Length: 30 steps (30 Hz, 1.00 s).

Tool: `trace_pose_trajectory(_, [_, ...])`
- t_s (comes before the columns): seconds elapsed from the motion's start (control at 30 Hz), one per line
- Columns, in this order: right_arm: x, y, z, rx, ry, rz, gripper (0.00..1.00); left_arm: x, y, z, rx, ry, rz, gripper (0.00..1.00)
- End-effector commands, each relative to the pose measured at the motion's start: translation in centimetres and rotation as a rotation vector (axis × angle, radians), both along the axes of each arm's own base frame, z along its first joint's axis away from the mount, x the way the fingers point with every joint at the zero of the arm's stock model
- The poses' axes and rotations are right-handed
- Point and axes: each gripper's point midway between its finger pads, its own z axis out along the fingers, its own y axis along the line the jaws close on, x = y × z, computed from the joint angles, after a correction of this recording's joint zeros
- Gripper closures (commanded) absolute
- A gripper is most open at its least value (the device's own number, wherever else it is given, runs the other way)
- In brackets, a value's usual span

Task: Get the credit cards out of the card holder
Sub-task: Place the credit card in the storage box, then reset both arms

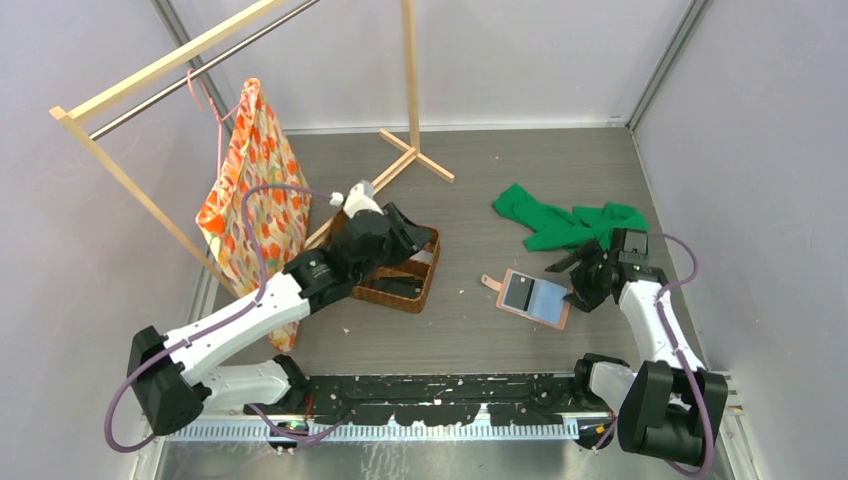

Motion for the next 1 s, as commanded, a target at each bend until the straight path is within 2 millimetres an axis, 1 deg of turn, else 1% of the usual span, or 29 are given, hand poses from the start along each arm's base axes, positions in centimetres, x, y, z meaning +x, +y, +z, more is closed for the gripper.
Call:
trace_pose_trajectory(0.0, [1.5,-1.1,5.1,-0.093,-0.119,0.028,0.20,0.7,-2.0,3.1,0.140,-0.156,-0.153,0.57])
trace_pose_trajectory(0.07, [1.7,-1.8,7.6,-0.148,-0.164,0.042,0.15,0.7,-3.1,3.7,0.182,-0.188,-0.230,0.57])
trace_pose_trajectory(0.13, [2.0,-2.6,10.5,-0.215,-0.218,0.047,0.11,0.4,-4.1,4.4,0.223,-0.232,-0.328,0.58])
trace_pose_trajectory(0.17, [2.0,-3.2,11.9,-0.259,-0.240,0.042,0.03,0.2,-4.6,4.9,0.240,-0.264,-0.381,0.58])
trace_pose_trajectory(0.2, [2.1,-3.8,14.0,-0.300,-0.278,0.036,0.00,0.1,-4.9,5.5,0.261,-0.299,-0.422,0.58])
trace_pose_trajectory(0.23, [2.0,-4.2,14.9,-0.334,-0.292,0.033,0.00,0.1,-4.9,5.8,0.273,-0.312,-0.434,0.58])
trace_pose_trajectory(0.33, [1.7,-5.4,19.0,-0.421,-0.353,0.003,0.00,0.1,-4.6,6.9,0.346,-0.371,-0.482,0.58])
trace_pose_trajectory(0.4, [1.4,-5.6,21.3,-0.451,-0.395,-0.013,0.00,0.2,-4.1,7.4,0.393,-0.397,-0.491,0.57])
trace_pose_trajectory(0.43, [1.2,-5.8,22.0,-0.461,-0.410,-0.025,0.00,0.3,-3.7,7.6,0.418,-0.409,-0.490,0.57])
trace_pose_trajectory(0.5, [0.9,-5.9,23.0,-0.474,-0.440,-0.046,0.00,0.4,-2.9,7.7,0.452,-0.412,-0.474,0.57])
trace_pose_trajectory(0.53, [0.7,-6.5,23.4,-0.497,-0.444,-0.075,0.00,0.4,-2.6,7.6,0.466,-0.408,-0.469,0.57])
trace_pose_trajectory(0.6, [0.5,-6.7,23.8,-0.507,-0.456,-0.092,0.00,0.3,-2.1,7.7,0.476,-0.406,-0.462,0.56])
trace_pose_trajectory(0.73, [0.1,-7.1,24.1,-0.521,-0.462,-0.129,0.00,-0.3,-1.1,7.1,0.493,-0.373,-0.450,0.56])
trace_pose_trajectory(0.83, [0.0,-7.2,24.4,-0.518,-0.482,-0.151,0.00,-0.7,-0.4,6.3,0.494,-0.360,-0.444,0.59])
trace_pose_trajectory(0.97, [-0.1,-7.2,24.4,-0.511,-0.487,-0.166,0.00,-1.4,-0.2,6.3,0.469,-0.391,-0.457,0.59])
